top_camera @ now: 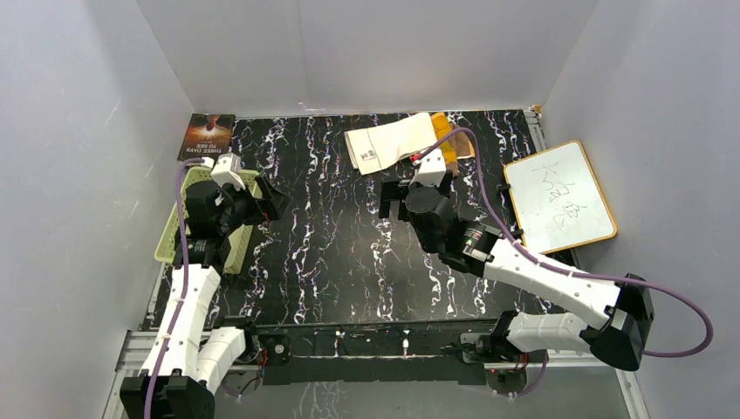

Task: Roll the towels
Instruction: Pick up the towel at the corner of the board.

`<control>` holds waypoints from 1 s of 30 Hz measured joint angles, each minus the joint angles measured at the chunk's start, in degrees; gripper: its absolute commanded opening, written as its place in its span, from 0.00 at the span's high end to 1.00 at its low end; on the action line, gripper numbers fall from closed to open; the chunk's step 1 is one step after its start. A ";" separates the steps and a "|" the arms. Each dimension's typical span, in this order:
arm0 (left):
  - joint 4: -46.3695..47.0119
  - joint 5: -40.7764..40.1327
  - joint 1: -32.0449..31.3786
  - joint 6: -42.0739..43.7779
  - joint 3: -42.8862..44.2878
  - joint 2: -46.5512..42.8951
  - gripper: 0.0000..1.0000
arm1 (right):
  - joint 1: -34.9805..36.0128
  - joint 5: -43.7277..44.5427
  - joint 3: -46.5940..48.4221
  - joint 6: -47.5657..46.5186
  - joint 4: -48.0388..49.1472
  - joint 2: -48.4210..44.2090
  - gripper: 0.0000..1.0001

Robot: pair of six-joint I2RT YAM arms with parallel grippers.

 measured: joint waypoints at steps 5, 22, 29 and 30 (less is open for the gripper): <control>0.42 -0.90 0.00 0.24 0.20 0.83 0.02 | 0.00 0.33 -0.63 -0.52 0.90 -0.59 0.02; -2.10 -2.25 0.00 -0.28 1.44 2.19 0.02 | -24.15 -30.97 21.90 -13.09 -0.20 35.93 0.04; -2.29 -2.29 0.00 -1.95 1.44 1.57 0.02 | -25.86 -34.16 58.21 -18.23 -9.70 64.19 0.16; -2.34 -2.29 0.00 -1.97 1.44 1.53 0.02 | -25.57 -34.77 61.61 -18.38 -10.82 66.77 0.16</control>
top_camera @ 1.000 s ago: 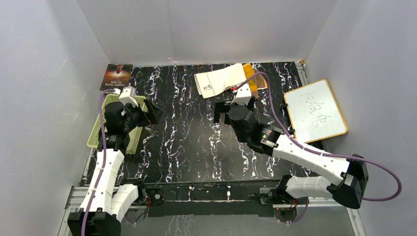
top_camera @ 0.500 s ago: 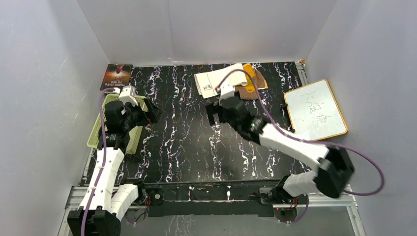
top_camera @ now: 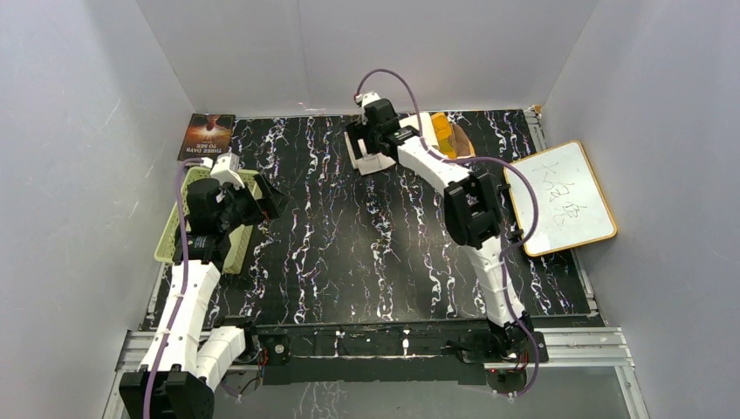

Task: Roll the towels
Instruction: Pick up the towel at the corner of the board.

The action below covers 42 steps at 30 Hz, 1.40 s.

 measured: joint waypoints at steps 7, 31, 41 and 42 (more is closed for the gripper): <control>-0.42 0.11 0.00 0.24 -1.11 -0.04 0.02 | 1.18 -2.36 4.20 0.02 -4.46 7.50 0.25; -3.37 0.26 0.00 3.28 -1.95 0.70 0.02 | 3.10 0.52 5.62 0.57 -7.13 9.92 1.00; -3.10 0.04 0.00 2.54 4.68 0.68 0.02 | 8.09 -2.71 14.80 -2.05 -12.72 -5.97 1.00; -1.95 0.63 0.00 2.25 4.83 0.37 0.02 | 10.99 -2.03 17.40 -3.28 -12.50 -8.35 1.00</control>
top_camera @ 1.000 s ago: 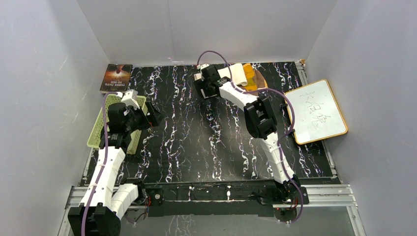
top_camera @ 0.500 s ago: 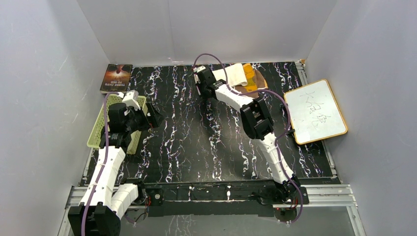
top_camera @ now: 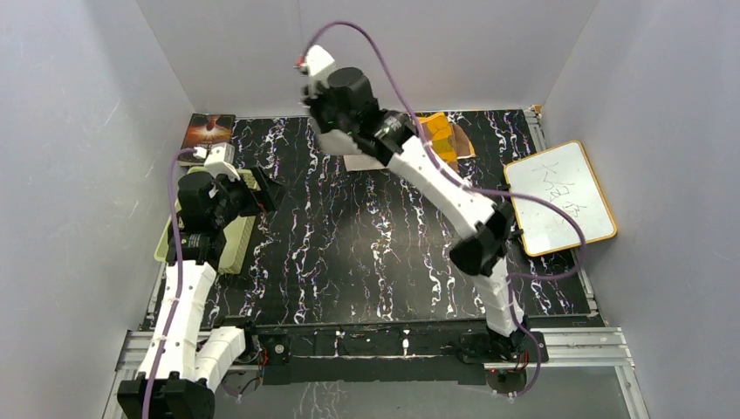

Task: Roll the towels
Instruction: Pick up the towel at the corner of the board.

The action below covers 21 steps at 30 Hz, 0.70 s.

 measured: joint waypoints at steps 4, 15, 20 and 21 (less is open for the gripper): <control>4.13 1.79 0.00 -0.57 -0.11 -4.98 0.02 | 17.03 0.98 7.76 -4.35 5.31 -8.20 1.00; 12.94 4.39 -0.02 -0.24 -1.11 -8.79 0.05 | 1.27 -1.51 -22.73 0.61 14.86 -27.78 1.00; 16.83 5.73 0.00 -2.10 -4.44 -1.42 0.38 | -3.93 -3.93 -39.58 4.39 14.32 -32.68 1.00; 17.59 6.49 0.00 -2.58 -4.72 0.31 0.40 | -3.98 -4.61 -41.88 5.05 14.58 -33.64 1.00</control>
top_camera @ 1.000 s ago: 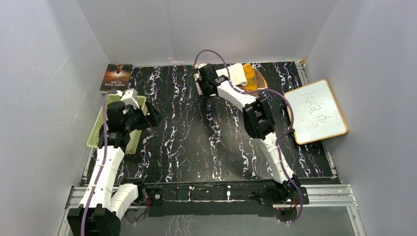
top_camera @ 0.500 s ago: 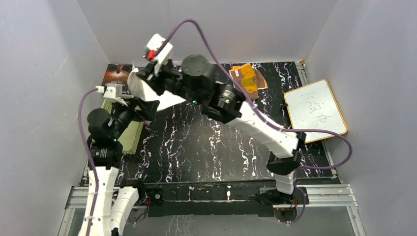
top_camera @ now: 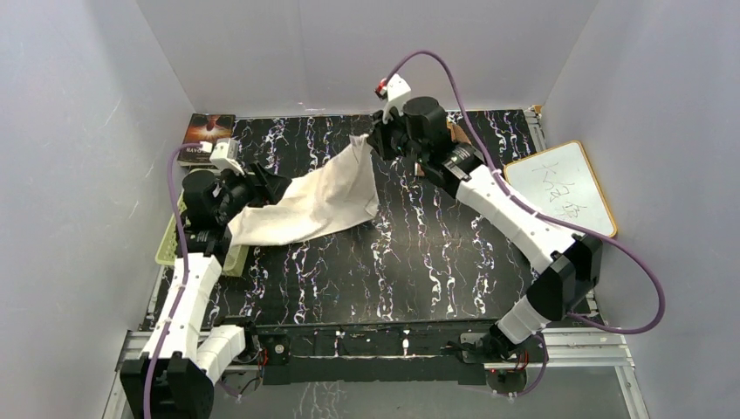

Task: Roll the towels
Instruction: Pick up the towel at the corner of the board, then place the towel at the center of the board.

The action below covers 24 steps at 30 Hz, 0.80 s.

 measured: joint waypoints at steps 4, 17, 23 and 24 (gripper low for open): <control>2.21 2.54 0.00 -1.11 -0.09 4.09 0.23 | -1.60 -3.28 -8.63 2.34 2.34 -4.94 1.00; -17.38 -3.76 -0.42 5.57 4.85 10.34 0.10 | -15.76 -7.50 -22.77 8.41 6.45 -10.40 1.00; -21.42 -12.13 -0.42 4.26 4.79 7.96 0.10 | -12.98 -9.60 -9.79 6.80 3.08 -5.20 1.00; -22.05 -13.35 -0.42 3.74 5.33 8.24 0.10 | -10.49 -10.12 -5.68 5.88 3.06 -3.72 1.00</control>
